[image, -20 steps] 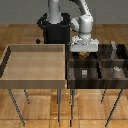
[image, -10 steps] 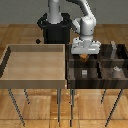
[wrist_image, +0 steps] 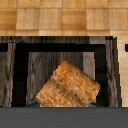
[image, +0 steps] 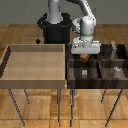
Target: Place the loaf of bread into the appropriate compartment.
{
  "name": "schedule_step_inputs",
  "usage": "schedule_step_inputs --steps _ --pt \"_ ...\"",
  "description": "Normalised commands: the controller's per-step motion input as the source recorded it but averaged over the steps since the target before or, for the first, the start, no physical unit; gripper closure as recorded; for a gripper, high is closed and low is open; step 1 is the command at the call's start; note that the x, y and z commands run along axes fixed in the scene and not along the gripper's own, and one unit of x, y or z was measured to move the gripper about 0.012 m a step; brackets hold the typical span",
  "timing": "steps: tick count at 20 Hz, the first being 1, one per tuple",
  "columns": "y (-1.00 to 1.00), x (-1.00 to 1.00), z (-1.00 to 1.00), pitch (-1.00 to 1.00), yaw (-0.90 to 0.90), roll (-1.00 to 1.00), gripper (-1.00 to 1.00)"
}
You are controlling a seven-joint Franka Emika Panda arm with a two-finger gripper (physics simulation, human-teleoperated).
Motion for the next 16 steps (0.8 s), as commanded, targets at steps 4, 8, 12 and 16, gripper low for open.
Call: schedule_step_inputs --steps 4,8,12,16 --pt "0.00 0.00 0.00 0.00 0.00 0.00 -1.00" --pt "0.00 0.00 0.00 0.00 0.00 0.00 -1.00" --pt "0.00 0.00 0.00 0.00 0.00 0.00 -1.00" --pt "0.00 0.00 0.00 0.00 0.00 0.00 -1.00"
